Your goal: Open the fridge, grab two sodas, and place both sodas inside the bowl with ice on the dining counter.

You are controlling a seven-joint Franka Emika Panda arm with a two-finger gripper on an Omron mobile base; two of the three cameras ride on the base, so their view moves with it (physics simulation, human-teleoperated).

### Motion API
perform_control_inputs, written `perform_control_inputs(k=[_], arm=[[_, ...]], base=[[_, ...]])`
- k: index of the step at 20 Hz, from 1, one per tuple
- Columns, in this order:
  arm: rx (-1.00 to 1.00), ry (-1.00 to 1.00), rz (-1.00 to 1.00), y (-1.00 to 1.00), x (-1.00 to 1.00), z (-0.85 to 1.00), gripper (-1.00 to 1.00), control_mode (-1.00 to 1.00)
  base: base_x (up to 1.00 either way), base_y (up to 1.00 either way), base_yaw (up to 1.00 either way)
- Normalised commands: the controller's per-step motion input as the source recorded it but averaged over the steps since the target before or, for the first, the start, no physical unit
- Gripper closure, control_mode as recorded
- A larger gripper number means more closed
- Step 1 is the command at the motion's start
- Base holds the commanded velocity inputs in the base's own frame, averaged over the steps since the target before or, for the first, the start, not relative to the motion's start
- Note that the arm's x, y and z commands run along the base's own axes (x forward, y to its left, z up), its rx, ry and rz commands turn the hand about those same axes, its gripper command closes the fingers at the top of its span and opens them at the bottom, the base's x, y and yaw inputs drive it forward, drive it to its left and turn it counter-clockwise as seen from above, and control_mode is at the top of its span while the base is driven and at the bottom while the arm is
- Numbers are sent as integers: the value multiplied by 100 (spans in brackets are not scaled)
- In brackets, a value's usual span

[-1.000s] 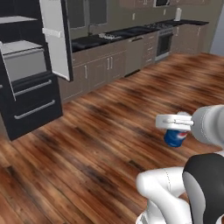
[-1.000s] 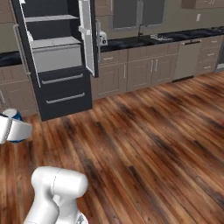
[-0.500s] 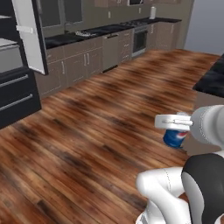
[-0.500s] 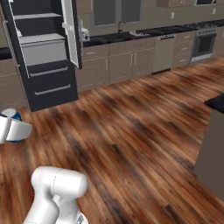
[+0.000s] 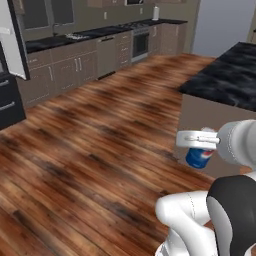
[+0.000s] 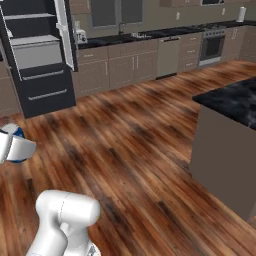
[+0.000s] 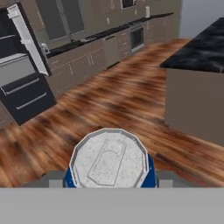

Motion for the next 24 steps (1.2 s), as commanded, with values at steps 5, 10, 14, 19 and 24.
perform_control_inputs(k=[5,10,14,19,24], arm=[[0,0,0,0,0,0,100,100],[0,0,0,0,0,0,100,100],[0,0,0,0,0,0,100,100],[0,0,0,0,0,0,100,100],[0,0,0,0,0,0,100,100]], base=[[-60,-100,0],[-21,-100,0],[0,-100,0],[0,-100,1],[0,-100,2]])
